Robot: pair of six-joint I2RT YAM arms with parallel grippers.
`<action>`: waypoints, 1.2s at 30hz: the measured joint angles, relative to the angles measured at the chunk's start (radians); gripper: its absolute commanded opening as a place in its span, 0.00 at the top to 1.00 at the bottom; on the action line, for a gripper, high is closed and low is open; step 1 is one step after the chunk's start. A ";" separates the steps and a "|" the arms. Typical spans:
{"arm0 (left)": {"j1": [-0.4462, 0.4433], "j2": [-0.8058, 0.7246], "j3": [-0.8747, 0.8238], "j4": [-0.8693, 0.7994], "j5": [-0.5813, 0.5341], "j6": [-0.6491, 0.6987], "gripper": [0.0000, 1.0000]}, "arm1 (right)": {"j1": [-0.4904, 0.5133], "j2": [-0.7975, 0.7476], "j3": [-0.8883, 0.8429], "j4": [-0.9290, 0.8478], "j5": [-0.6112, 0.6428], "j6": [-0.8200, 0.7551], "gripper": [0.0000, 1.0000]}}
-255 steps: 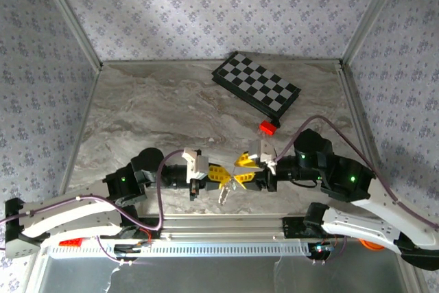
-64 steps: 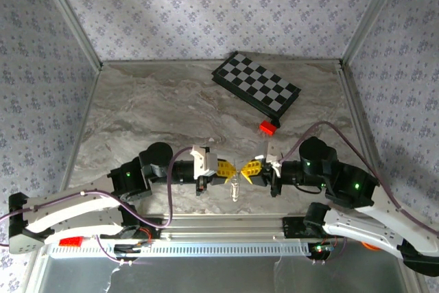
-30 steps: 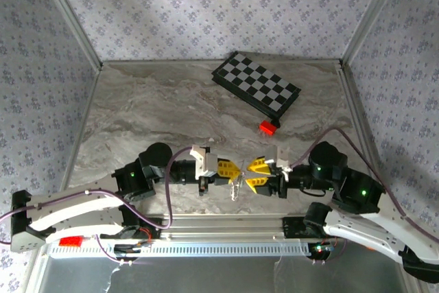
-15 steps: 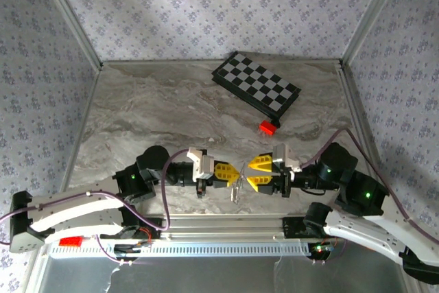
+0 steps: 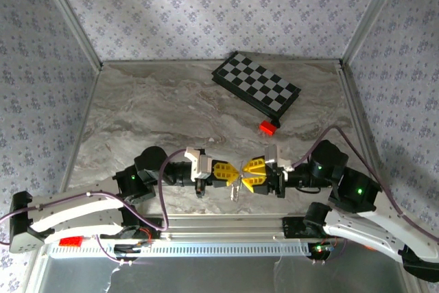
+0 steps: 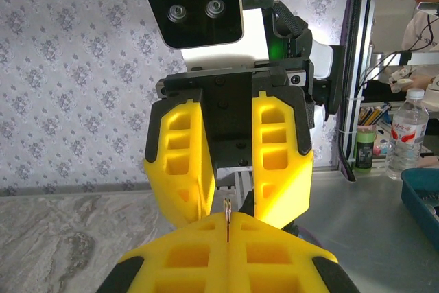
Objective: Put the keys on the keyring
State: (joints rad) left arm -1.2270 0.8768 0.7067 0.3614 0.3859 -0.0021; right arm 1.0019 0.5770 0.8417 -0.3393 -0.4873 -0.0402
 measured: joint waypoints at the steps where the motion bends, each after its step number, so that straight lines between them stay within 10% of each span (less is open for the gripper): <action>1: 0.000 0.000 -0.001 0.003 0.000 0.000 1.00 | 0.000 0.000 0.000 0.000 0.000 0.000 0.75; 23: 0.000 0.000 -0.009 0.031 -0.009 -0.010 1.00 | 0.002 0.009 -0.011 0.029 -0.014 0.002 1.00; 27: 0.000 -0.001 -0.003 -0.016 -0.051 -0.006 0.72 | 0.002 0.009 -0.011 0.010 0.021 -0.005 1.00; 36: 0.000 -0.021 0.148 -0.385 -0.193 0.075 0.65 | 0.002 0.094 0.095 -0.162 0.145 -0.047 1.00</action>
State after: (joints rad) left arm -1.2270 0.8562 0.8543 -0.0231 0.1925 0.0727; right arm 1.0042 0.6708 0.9367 -0.5014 -0.3420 -0.0872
